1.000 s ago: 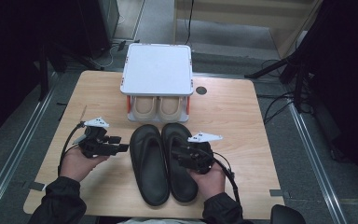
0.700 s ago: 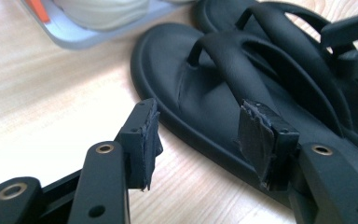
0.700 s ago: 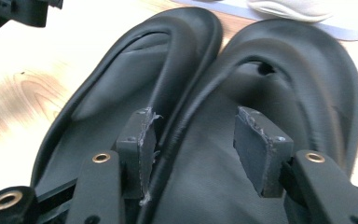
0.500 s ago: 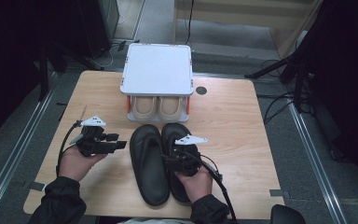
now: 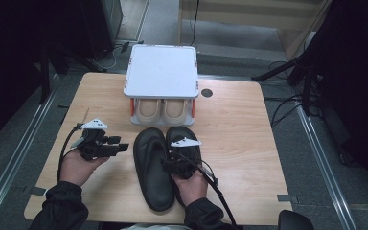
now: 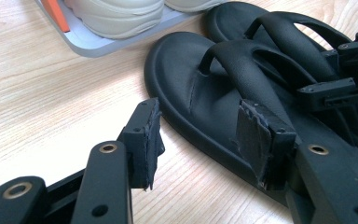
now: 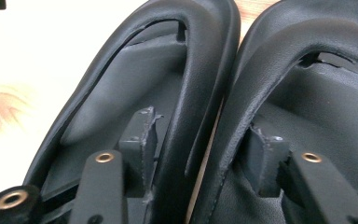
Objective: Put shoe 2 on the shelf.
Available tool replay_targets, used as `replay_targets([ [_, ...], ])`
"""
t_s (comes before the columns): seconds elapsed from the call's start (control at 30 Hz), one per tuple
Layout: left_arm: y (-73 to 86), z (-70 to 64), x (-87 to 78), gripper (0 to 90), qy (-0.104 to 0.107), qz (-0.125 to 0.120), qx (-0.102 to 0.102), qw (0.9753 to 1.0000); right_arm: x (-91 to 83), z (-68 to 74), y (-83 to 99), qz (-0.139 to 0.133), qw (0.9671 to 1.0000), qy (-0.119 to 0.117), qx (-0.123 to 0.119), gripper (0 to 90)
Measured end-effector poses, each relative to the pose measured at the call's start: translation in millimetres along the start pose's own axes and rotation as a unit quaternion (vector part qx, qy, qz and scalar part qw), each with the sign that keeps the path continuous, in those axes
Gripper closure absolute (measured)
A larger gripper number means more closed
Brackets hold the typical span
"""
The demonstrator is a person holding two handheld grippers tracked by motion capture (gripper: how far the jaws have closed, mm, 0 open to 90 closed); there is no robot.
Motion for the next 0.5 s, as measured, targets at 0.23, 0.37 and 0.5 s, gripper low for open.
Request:
replay_targets([
  [0.23, -1.8, -0.4, -2.2, 50.6, -0.003, -0.013, 0.005, 0.9999, 1.4, -1.0, -0.5, 0.005, 0.9999, 0.002, 0.009, 56.3],
  [0.37, -1.7, 0.0, -2.9, 50.6, -0.005, -0.014, 0.005, 0.9999, 1.1, -1.8, -0.7, 0.012, 0.9998, -0.006, 0.016, 58.8],
  [0.5, -1.8, 0.8, -3.1, 50.6, -0.005, -0.015, 0.004, 0.9999, 1.1, -1.9, -0.6, 0.011, 0.9998, -0.004, 0.016, 64.4],
])
Point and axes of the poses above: each handheld gripper's, and its own axes: x roughly forward along the jaws, y roughly out of its underside, z roughly to its left, the point moved 8 cm from there along x, roughly forward along the jaws, and after that the axes turned 9 degrees about z, right-handed, at the moved point
